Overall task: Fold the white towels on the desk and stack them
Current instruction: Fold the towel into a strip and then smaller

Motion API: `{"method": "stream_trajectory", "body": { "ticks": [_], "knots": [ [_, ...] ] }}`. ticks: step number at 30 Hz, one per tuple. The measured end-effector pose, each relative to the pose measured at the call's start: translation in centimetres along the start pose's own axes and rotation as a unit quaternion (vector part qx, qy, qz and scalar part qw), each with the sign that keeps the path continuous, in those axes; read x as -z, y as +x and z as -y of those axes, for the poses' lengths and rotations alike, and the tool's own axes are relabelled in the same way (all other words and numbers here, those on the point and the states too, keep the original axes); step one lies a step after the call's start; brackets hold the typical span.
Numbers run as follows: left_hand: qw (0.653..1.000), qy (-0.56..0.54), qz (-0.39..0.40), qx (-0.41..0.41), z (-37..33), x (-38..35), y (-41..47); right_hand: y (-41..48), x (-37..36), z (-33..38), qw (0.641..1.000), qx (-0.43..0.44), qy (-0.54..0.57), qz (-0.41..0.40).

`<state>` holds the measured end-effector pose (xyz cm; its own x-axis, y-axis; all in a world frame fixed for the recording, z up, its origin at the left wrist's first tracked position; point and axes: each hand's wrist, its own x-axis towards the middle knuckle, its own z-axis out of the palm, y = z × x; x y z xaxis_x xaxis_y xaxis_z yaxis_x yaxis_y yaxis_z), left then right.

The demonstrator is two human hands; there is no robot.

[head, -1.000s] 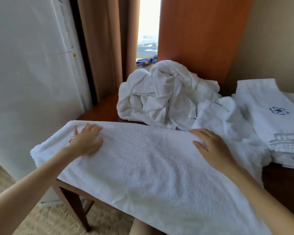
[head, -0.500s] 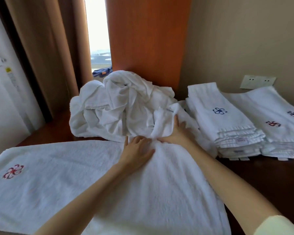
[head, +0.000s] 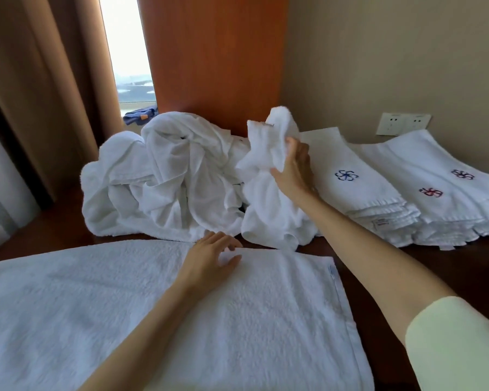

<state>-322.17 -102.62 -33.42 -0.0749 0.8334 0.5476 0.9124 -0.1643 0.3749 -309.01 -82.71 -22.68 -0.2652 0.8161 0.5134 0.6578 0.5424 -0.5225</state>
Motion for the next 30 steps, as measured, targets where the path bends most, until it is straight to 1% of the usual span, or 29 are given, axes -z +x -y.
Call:
{"method": "stream_trajectory", "body": {
  "ticks": [1,2,3,4,5,8,9,10,11,12,14,15,16,19,21,23,24,25,26,28,29,30],
  "knots": [
    [1.000,0.004,0.025,-0.005,0.0,0.0,-0.1,-0.3,-0.6,-0.3,0.994,-0.003,-0.010,0.106],
    [0.999,0.008,0.044,-0.009,0.0,0.0,-0.1,-0.9,-0.9,-0.6,0.981,-0.005,-0.025,0.195],
    [0.998,0.010,0.058,-0.011,0.0,0.0,-0.2,-1.4,-1.1,-1.0,0.970,0.003,-0.041,0.239],
    [0.998,0.012,0.067,-0.012,0.0,0.1,-0.3,-2.1,-1.0,-1.2,0.970,0.018,-0.051,0.235],
    [0.997,0.015,0.072,-0.013,-0.1,0.1,-0.3,-2.8,-0.6,-1.3,0.977,0.035,-0.053,0.203],
    [0.996,0.032,0.080,-0.006,-0.9,0.2,-0.5,-7.2,1.8,-1.8,0.993,0.089,-0.055,0.056],
    [0.995,0.046,0.085,0.000,-1.2,0.2,-0.7,-9.4,2.5,-2.2,0.992,0.114,-0.044,0.023],
    [0.993,0.064,0.099,0.008,-1.7,-0.1,-1.0,-11.9,3.0,-2.6,0.989,0.139,-0.038,0.016],
    [0.989,0.081,0.120,0.015,-2.1,-0.4,-1.4,-14.5,3.2,-3.1,0.985,0.161,-0.041,0.044],
    [0.985,0.091,0.145,0.023,-2.7,-0.9,-1.8,-17.0,3.3,-3.6,0.979,0.168,-0.051,0.104],
    [0.977,0.098,0.183,0.040,-3.8,-1.7,-2.3,-20.4,3.1,-4.9,0.956,0.128,-0.076,0.253],
    [0.975,0.098,0.196,0.045,-4.4,-1.9,-2.4,-21.0,3.1,-5.7,0.943,0.104,-0.091,0.304],
    [0.973,0.094,0.206,0.048,-4.9,-2.2,-2.4,-21.1,3.3,-6.5,0.935,0.096,-0.101,0.327],
    [0.969,0.071,0.235,0.030,-5.8,-1.7,-2.4,-19.9,4.7,-8.7,0.926,0.112,-0.118,0.340],
    [0.972,0.075,0.220,0.029,-4.8,0.2,-2.6,-18.9,5.8,-10.3,0.919,0.113,-0.132,0.355],
    [0.979,0.090,0.170,0.060,-2.3,3.2,-3.3,-18.3,6.7,-11.3,0.921,0.096,-0.155,0.343],
    [0.980,0.105,0.145,0.087,-0.7,4.9,-3.8,-18.3,7.0,-11.3,0.933,0.087,-0.152,0.314],
    [0.978,0.120,0.123,0.121,1.0,6.7,-4.4,-18.4,7.1,-10.6,0.948,0.098,-0.139,0.268],
    [0.972,0.133,0.104,0.162,2.7,8.5,-5.0,-18.6,6.8,-9.4,0.960,0.132,-0.120,0.217],
    [0.953,0.154,0.076,0.249,5.9,12.2,-6.5,-18.9,5.6,-5.4,0.960,0.220,-0.077,0.154],
    [0.942,0.169,0.070,0.282,7.3,13.9,-7.3,-18.9,4.7,-2.9,0.955,0.257,-0.052,0.137],
    [0.930,0.185,0.069,0.310,8.5,15.4,-8.2,-18.8,3.5,-0.2,0.950,0.277,-0.026,0.141]
  ]
}}
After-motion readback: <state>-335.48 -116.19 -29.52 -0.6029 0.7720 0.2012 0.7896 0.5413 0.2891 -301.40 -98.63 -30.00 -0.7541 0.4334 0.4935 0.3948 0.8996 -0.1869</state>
